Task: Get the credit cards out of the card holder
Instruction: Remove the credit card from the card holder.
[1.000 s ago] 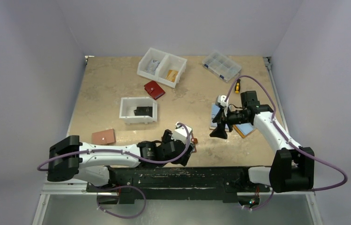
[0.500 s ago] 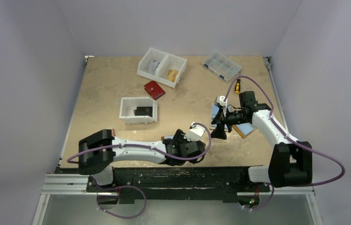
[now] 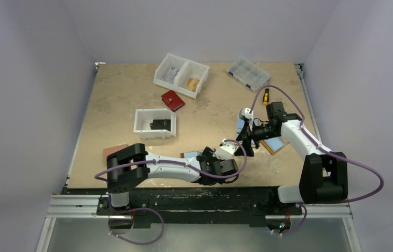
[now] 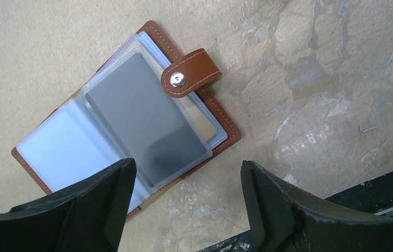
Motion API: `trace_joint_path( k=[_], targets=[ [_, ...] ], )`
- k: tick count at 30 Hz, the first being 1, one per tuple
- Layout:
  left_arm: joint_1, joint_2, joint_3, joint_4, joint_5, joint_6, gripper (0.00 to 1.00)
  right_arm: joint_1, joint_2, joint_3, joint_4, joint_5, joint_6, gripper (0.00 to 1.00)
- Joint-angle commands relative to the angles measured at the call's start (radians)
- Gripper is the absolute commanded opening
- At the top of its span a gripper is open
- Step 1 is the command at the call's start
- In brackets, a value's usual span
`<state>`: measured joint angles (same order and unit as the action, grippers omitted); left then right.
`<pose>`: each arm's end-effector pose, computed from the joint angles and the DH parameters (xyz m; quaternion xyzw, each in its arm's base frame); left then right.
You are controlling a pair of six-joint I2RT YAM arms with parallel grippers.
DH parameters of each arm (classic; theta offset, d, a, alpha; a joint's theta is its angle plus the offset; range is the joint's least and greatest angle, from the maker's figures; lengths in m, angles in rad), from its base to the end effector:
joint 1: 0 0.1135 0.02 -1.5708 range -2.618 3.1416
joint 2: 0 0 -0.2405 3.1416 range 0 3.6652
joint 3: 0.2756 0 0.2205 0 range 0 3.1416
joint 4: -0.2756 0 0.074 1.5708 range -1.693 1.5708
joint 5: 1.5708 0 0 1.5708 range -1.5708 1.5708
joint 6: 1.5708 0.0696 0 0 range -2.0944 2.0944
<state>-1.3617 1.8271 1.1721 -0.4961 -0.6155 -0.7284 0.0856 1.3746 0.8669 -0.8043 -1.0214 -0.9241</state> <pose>0.1097 -0.3234 0.1450 0.2303 0.9054 -0.0230 0.3559 0.2101 0.0776 0.1920 -0.4736 0.7267 0.3969 0.3001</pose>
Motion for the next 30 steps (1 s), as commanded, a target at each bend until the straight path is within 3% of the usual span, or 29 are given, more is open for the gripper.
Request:
trace_joint_path(
  k=[1, 15, 23, 30],
  targets=[
    [0.008, 0.023, 0.038, -0.011, -0.019, -0.036, 0.77, -0.002, 0.019, 0.055, -0.049, -0.028, -0.060, 0.86],
    [0.087, 0.019, -0.017, 0.050, 0.090, -0.036, 0.60, -0.002, 0.019, 0.055, -0.045, -0.026, -0.061, 0.85],
    [0.120, -0.039, -0.089, 0.095, 0.133, -0.058, 0.35, -0.003, 0.030, 0.059, -0.051, -0.012, -0.064, 0.85],
    [0.143, -0.170, -0.171, 0.185, 0.184, -0.071, 0.21, -0.002, 0.028, 0.052, -0.053, 0.003, -0.067, 0.85]
  ],
)
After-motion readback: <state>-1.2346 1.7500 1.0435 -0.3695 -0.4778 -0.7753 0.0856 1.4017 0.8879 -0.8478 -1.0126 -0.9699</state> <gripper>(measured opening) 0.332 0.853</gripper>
